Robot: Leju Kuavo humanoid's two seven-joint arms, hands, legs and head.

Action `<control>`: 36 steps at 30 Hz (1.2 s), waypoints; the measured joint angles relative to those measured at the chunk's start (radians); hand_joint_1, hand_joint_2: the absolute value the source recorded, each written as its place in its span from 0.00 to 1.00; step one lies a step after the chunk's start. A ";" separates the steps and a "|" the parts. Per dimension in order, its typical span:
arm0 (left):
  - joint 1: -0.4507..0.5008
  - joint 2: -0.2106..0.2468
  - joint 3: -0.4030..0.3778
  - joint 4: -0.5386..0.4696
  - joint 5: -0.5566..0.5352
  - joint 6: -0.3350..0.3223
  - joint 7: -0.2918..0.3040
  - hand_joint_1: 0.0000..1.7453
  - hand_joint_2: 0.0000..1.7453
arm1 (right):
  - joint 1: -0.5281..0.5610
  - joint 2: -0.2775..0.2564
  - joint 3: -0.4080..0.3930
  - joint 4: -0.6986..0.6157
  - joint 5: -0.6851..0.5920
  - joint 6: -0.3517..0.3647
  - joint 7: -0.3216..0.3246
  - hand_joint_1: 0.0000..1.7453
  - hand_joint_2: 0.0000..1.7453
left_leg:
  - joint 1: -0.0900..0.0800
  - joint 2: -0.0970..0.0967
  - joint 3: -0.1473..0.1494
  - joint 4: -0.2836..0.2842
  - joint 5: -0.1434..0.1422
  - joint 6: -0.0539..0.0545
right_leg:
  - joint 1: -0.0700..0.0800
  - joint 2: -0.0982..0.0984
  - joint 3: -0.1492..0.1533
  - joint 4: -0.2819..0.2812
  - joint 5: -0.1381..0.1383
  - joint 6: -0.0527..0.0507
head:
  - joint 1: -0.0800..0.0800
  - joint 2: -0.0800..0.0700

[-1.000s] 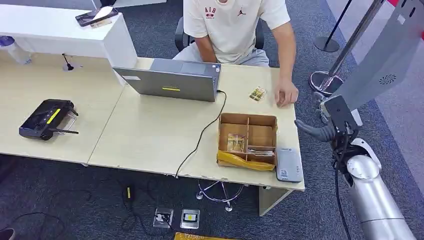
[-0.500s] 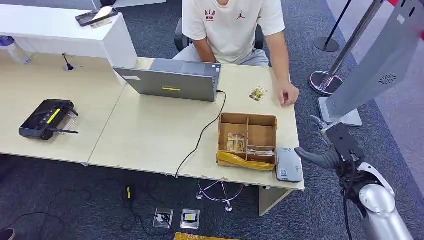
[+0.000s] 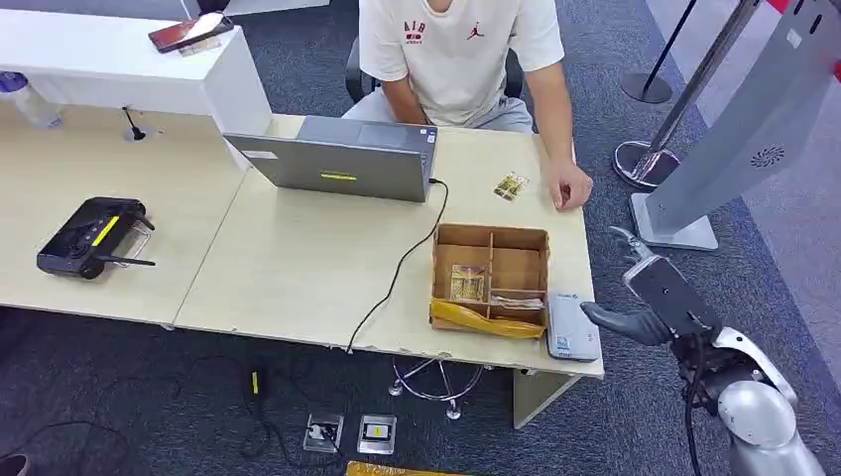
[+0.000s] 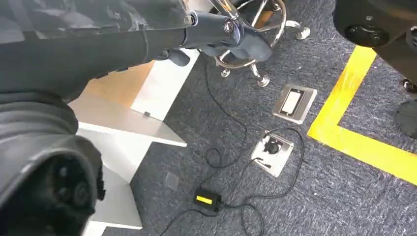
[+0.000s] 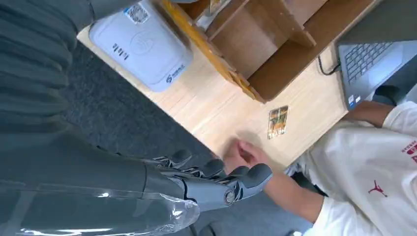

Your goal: Pass the card to the sensor for recognition and then transmit it.

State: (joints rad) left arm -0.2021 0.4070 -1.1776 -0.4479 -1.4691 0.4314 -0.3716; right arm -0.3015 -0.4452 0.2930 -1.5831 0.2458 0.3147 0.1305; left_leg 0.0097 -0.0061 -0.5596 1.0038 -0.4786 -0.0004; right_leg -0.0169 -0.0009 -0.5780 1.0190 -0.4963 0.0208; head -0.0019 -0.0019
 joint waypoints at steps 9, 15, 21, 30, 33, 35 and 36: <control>-0.002 -0.009 0.000 -0.021 0.018 -0.037 0.000 0.00 0.00 | -0.008 0.010 0.045 0.000 0.441 -0.026 0.079 0.00 1.00 | 0.000 0.000 -0.001 0.000 0.000 0.000 | 0.000 -0.001 0.000 0.000 0.000 0.000 | 0.000 0.000; -0.002 -0.015 0.000 -0.037 0.024 -0.060 0.002 0.00 0.00 | -0.025 0.029 0.091 0.004 0.595 0.021 0.086 0.00 1.00 | 0.000 0.000 -0.001 0.000 0.000 0.000 | 0.000 -0.001 0.000 0.000 0.000 0.000 | 0.000 0.000; -0.001 -0.016 0.000 -0.052 0.023 -0.070 0.009 0.00 0.00 | -0.040 0.054 0.128 0.010 0.629 0.051 0.064 0.00 1.00 | 0.000 -0.001 -0.001 0.000 0.000 0.000 | 0.000 -0.002 0.000 0.000 0.000 0.000 | 0.000 0.000; 0.008 -0.016 -0.001 -0.076 0.015 -0.085 0.028 0.00 0.00 | -0.087 0.110 0.190 0.012 0.638 0.107 0.002 0.00 1.00 | 0.000 -0.001 -0.001 0.000 0.000 0.000 | 0.000 -0.002 0.000 0.000 0.000 0.000 | 0.000 0.000; 0.011 -0.015 -0.001 -0.086 0.015 -0.094 0.029 0.00 0.00 | -0.097 0.131 0.211 0.008 0.630 0.126 0.004 0.00 1.00 | 0.000 -0.001 -0.001 0.000 0.000 0.000 | 0.000 -0.002 0.000 0.000 0.000 0.000 | 0.000 0.000; 0.011 -0.015 -0.002 -0.090 0.016 -0.096 0.029 0.00 0.00 | -0.104 0.141 0.224 0.001 0.629 0.133 0.005 0.00 1.00 | 0.000 -0.001 -0.001 0.000 0.000 0.000 | 0.000 -0.002 0.000 0.000 0.000 0.000 | 0.000 0.000; 0.011 -0.015 -0.002 -0.092 0.017 -0.097 0.029 0.00 0.00 | -0.107 0.145 0.229 0.000 0.628 0.134 0.008 0.00 1.00 | 0.000 -0.001 -0.001 0.000 0.000 0.000 | 0.000 -0.002 0.000 0.000 0.000 0.000 | 0.000 0.000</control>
State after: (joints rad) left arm -0.1908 0.3922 -1.1791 -0.5394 -1.4523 0.3342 -0.3426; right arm -0.4084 -0.3002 0.5215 -1.5831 0.8740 0.4486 0.1385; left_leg 0.0101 -0.0068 -0.5608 1.0034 -0.4785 -0.0005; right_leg -0.0165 -0.0027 -0.5779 1.0194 -0.4964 0.0207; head -0.0015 -0.0019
